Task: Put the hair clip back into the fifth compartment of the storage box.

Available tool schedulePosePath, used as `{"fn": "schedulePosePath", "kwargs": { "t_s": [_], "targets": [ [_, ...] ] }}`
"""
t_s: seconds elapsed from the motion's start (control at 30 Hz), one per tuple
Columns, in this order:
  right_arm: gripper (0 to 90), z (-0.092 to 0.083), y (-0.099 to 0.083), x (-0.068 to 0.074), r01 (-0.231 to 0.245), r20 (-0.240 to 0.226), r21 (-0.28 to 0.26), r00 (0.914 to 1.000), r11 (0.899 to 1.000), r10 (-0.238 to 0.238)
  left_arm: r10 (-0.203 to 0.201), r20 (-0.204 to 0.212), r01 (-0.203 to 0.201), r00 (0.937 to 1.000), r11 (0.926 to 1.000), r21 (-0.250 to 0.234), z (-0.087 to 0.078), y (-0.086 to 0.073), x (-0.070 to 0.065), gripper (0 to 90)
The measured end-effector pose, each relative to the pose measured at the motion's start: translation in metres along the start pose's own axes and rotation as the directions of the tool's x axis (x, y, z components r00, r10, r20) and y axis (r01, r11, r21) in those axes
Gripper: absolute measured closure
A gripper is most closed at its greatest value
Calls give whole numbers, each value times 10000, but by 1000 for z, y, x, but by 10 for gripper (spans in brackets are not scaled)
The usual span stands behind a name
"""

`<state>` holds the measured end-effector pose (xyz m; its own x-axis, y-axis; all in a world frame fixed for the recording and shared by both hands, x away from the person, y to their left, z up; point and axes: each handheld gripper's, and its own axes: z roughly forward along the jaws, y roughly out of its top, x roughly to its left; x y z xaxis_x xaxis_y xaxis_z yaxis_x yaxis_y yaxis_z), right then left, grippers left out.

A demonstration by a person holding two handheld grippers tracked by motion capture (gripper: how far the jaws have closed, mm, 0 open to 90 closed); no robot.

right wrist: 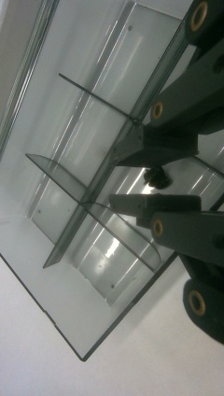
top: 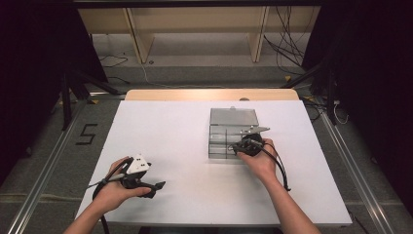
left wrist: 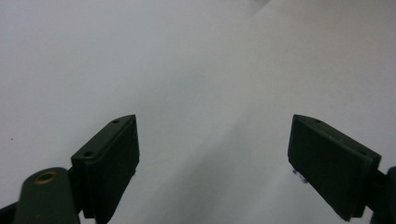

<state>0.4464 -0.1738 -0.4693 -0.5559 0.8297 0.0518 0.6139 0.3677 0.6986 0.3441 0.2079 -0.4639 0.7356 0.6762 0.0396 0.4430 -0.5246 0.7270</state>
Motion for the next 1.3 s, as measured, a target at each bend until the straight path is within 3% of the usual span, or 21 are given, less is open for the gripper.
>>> {"fn": "schedulePosePath", "kwargs": {
  "t_s": [0.33, 0.7, 0.9, 1.3],
  "targets": [
    [717, -4, 1, -1, -108, -34, -165, 9999, 9998, 108, -7, -3, 7, 10000, 10000, 2, 0, 0, 0, 160],
    [633, -19, 3, 4, -141, -225, -721, 9997, 9973, 125, -13, -29, 13, 10000, 10000, -28, -1, 0, 0, 161],
    [571, -26, 2, 3, -87, -334, -710, 9994, 9974, 63, -9, -25, 9, 10000, 10000, -14, -1, 0, 0, 161],
    [469, -46, -4, 1, -156, -501, -1206, 9987, 9926, 96, -16, -50, 16, 10000, 10000, -44, -1, 0, 0, 161]
  ]
}}
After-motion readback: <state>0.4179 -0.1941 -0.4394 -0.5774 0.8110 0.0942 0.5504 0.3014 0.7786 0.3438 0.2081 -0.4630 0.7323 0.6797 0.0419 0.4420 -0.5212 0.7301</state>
